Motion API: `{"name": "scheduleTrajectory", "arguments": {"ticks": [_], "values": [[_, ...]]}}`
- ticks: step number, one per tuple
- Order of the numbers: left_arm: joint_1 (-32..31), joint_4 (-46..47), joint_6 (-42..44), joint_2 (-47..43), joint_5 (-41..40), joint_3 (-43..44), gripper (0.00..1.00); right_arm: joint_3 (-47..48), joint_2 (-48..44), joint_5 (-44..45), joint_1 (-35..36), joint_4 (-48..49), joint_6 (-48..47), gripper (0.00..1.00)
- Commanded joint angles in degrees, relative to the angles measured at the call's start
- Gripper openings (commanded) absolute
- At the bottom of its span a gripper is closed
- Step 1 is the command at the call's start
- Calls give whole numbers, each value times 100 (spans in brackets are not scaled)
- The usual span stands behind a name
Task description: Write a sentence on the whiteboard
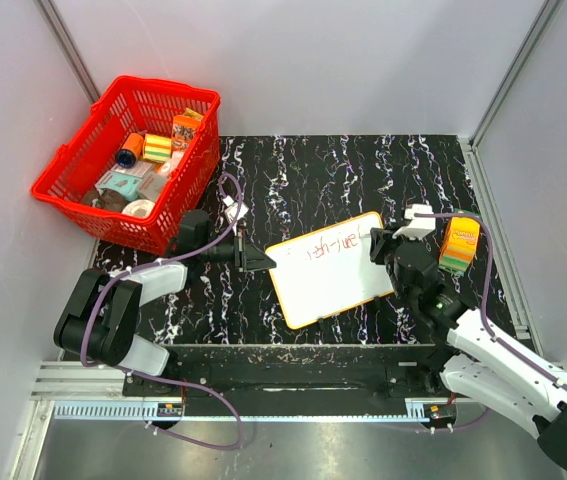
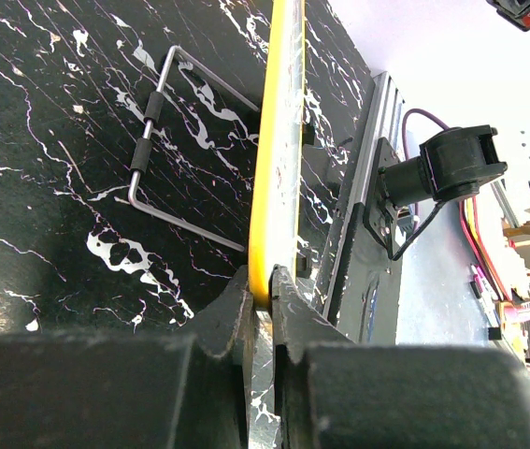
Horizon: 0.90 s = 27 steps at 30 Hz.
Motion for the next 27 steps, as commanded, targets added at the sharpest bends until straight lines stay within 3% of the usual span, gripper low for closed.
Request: {"name": "scheduleTrajectory", "arguments": {"ticks": [1,14,27], "values": [[-171,-224,816,-10,-119,-30,0,-37,-61,-170,-40,-199,134,0],[-171,-233,816,-1,-120,-30,0,-134,-157,-232,-40,-516,169,0],[-180,-251,825,-1,-120,-21,0,235,-131,84,-40,-201,-77,0]]}}
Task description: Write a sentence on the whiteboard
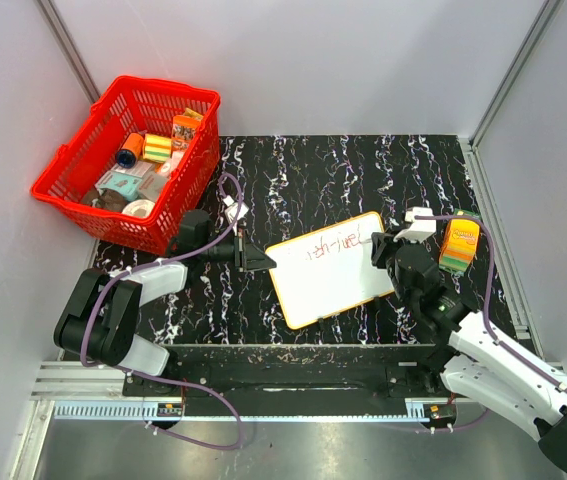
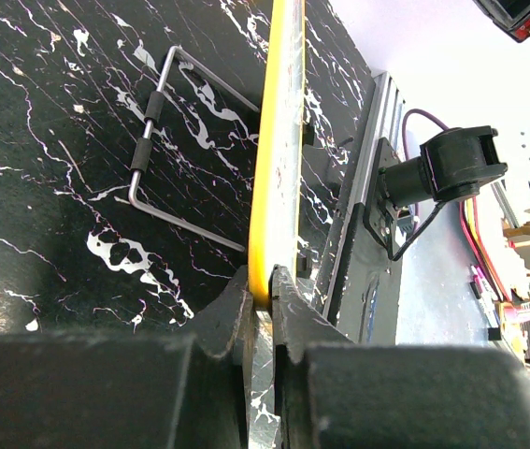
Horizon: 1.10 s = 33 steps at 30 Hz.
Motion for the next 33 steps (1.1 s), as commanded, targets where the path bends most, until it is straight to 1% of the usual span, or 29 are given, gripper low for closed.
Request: {"name": "scheduleTrajectory", "arguments": {"ticks": [1,10,21,33], "values": [[-171,-231,827,-1,-106,-32,0,329,57,200,-35,168,-186,0],[-171,-240,836,-1,-106,-32,0,584,101,376,-44,370,-353,0],[-171,-249,836,-18,-106,-32,0,532,92,552,-53,379,-424,0],[-171,-249,836,-9,-98,-41,0,487,356,394,-114,440,-354,0]]}}
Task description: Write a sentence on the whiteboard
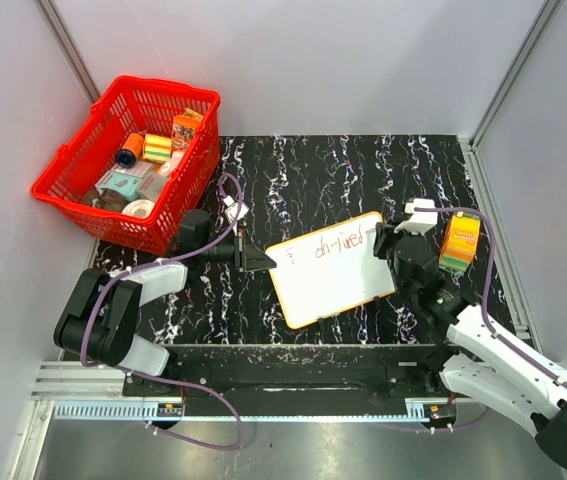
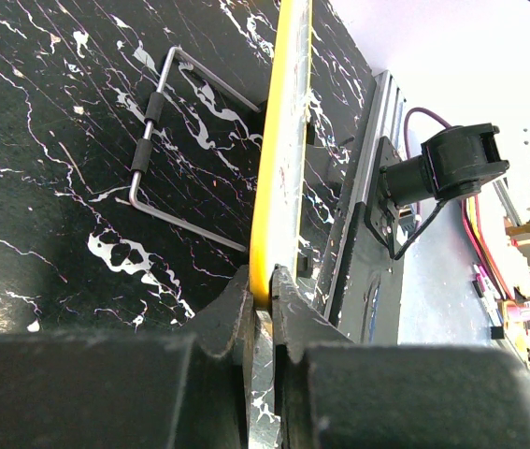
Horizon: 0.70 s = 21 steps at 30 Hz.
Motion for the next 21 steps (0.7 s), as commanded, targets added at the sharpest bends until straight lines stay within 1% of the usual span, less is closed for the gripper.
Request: {"name": "scheduleTrajectory", "arguments": {"ticks": [1,12,21], "values": [[-171,-247,798,-10,-106,-43,0,136,111,14,-60,268,20,0],[-171,-255,798,-10,-115,-34,0,13,24,-347,-69,198,161,0],[-171,-255,798,-1,-107,-34,0,-181,-179,-286,-69,-118,266,0]]}}
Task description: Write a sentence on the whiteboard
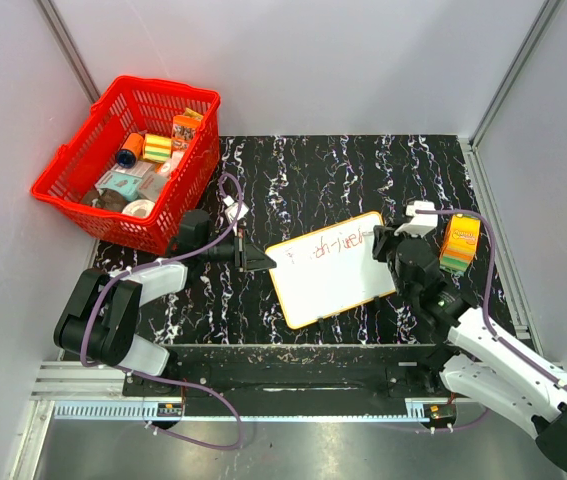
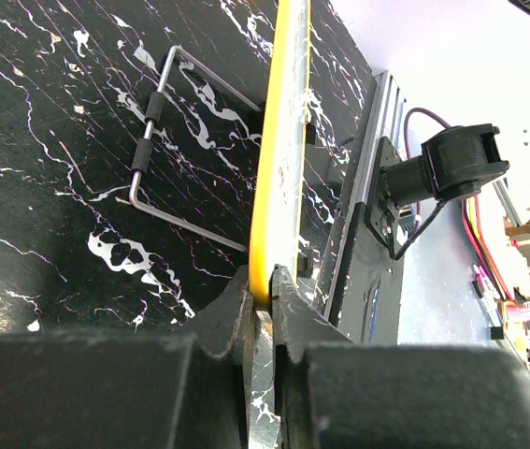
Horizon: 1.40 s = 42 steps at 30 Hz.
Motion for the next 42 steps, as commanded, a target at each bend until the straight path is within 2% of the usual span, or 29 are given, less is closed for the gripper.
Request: {"name": "scheduleTrajectory", "arguments": {"ticks": [1,13,30,42], "values": [[-171,-249,803,-1,-104,-34,0,-104,-137,-17,-47,-119,109,0],[-180,-249,803,8,-104,-34,0,-148,-120,177,-38,-347,179,0],[-180,-249,803,26,-104,-34,0,-236,-313,-482,-38,-427,425,0],[-180,-275,820,17,-122,-34,0,97,-1191,-518,-38,-910,311,0]]}}
